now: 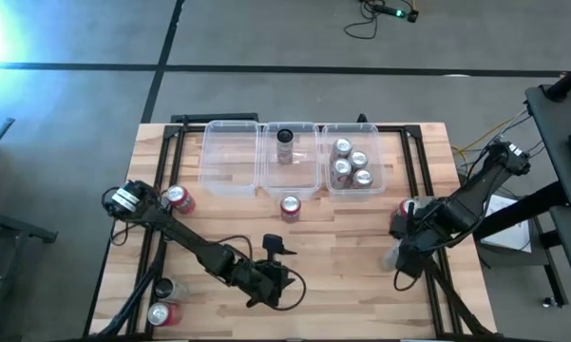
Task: Sort soda cans
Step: Put the top right white pink soda can into the middle transparent bin
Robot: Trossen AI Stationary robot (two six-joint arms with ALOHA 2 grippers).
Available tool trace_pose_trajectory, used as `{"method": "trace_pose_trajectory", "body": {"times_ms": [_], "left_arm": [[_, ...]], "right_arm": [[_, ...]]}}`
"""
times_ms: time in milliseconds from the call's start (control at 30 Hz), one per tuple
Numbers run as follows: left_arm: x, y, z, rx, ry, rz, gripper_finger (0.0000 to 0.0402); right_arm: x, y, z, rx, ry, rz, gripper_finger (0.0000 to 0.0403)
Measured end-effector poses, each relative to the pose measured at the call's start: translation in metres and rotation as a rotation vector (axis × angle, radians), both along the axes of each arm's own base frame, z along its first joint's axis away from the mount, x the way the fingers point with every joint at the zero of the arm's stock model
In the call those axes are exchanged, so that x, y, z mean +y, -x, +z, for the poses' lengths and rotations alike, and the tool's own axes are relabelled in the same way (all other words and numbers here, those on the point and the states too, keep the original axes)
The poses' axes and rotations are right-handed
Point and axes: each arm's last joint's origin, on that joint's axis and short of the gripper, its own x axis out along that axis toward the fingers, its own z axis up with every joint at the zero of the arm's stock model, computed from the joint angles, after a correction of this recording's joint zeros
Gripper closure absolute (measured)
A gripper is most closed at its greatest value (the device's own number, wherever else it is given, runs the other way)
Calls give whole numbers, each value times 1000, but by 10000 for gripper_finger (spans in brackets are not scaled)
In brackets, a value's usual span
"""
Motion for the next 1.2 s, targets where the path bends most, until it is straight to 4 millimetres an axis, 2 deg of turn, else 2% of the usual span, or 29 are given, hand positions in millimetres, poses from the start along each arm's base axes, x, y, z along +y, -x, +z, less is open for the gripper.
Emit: {"method": "trace_pose_trajectory", "body": {"times_ms": [133, 267, 367, 467, 600, 733, 867, 1000, 1200], "left_arm": [[0, 11, 19, 10, 58, -44, 53], [0, 29, 38, 26, 95, -42, 53], [-3, 43, 51, 29, 135, -38, 53], [-6, 55, 60, 24, 172, -30, 53], [-13, 66, 69, -25, 175, -7, 53], [-20, 76, 66, 9, 154, -17, 53], [-20, 87, 55, 72, 136, 1, 53], [-12, 94, 48, 74, 132, 5, 53], [12, 112, 45, 55, 149, 22, 53]], "right_arm": [[10, -35, 27, -151, 12, 99, 149], [15, -76, 56, -329, 139, 258, 149], [12, -107, 74, -416, 266, 363, 149], [1, -137, 87, -454, 406, 430, 149], [-33, -174, 95, -407, 515, 488, 149], [-80, -204, 95, -327, 575, 491, 149], [-134, -218, 97, -255, 610, 451, 149], [-185, -226, 84, -159, 594, 403, 149], [-235, -237, 53, -95, 481, 398, 149]]}}
